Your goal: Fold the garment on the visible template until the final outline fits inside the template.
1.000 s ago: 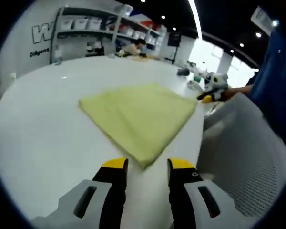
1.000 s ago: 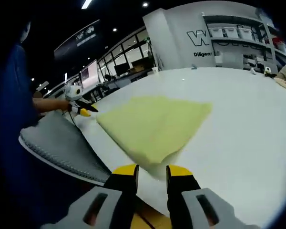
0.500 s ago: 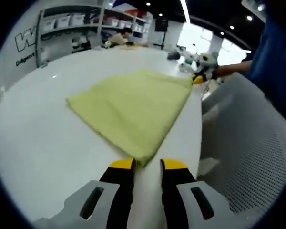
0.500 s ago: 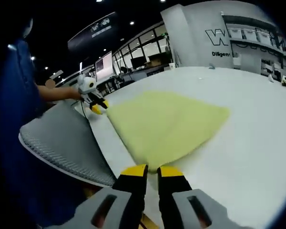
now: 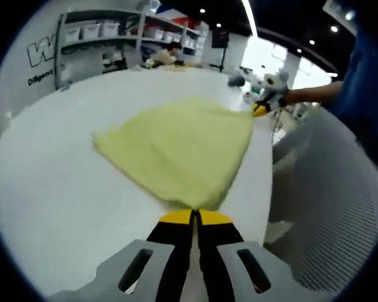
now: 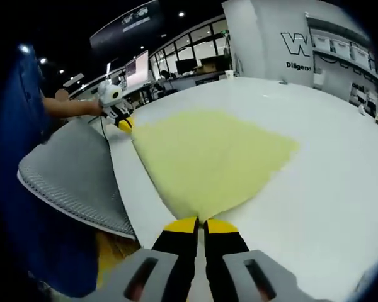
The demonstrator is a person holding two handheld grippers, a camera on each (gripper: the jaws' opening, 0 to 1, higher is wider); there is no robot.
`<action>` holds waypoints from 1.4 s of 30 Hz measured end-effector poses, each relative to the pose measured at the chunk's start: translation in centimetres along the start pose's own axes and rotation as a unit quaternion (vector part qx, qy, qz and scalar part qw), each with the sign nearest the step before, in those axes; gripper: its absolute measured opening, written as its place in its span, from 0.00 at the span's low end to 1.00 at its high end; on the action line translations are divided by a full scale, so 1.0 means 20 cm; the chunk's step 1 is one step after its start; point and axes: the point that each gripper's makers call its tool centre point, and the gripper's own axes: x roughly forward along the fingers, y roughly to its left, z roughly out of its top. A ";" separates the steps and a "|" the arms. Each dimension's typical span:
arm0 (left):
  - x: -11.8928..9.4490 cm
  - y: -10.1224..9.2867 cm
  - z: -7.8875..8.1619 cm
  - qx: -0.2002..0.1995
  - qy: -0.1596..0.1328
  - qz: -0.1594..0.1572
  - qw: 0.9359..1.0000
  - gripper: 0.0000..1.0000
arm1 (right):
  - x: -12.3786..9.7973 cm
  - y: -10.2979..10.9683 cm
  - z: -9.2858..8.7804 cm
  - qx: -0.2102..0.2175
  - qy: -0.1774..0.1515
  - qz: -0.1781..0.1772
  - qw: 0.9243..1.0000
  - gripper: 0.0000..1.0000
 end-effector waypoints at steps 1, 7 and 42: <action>0.02 0.03 0.01 0.000 -0.004 0.006 1.000 0.02 | 0.00 -0.04 0.02 0.005 -0.006 -0.013 1.000 0.00; 0.09 0.03 0.03 0.005 0.009 0.015 1.000 0.02 | 0.04 -0.12 0.01 0.063 0.008 -0.016 0.998 0.00; 0.79 -0.08 0.45 0.070 -0.040 0.052 0.995 0.01 | 0.76 0.25 0.43 -0.059 -0.059 -0.018 0.996 0.00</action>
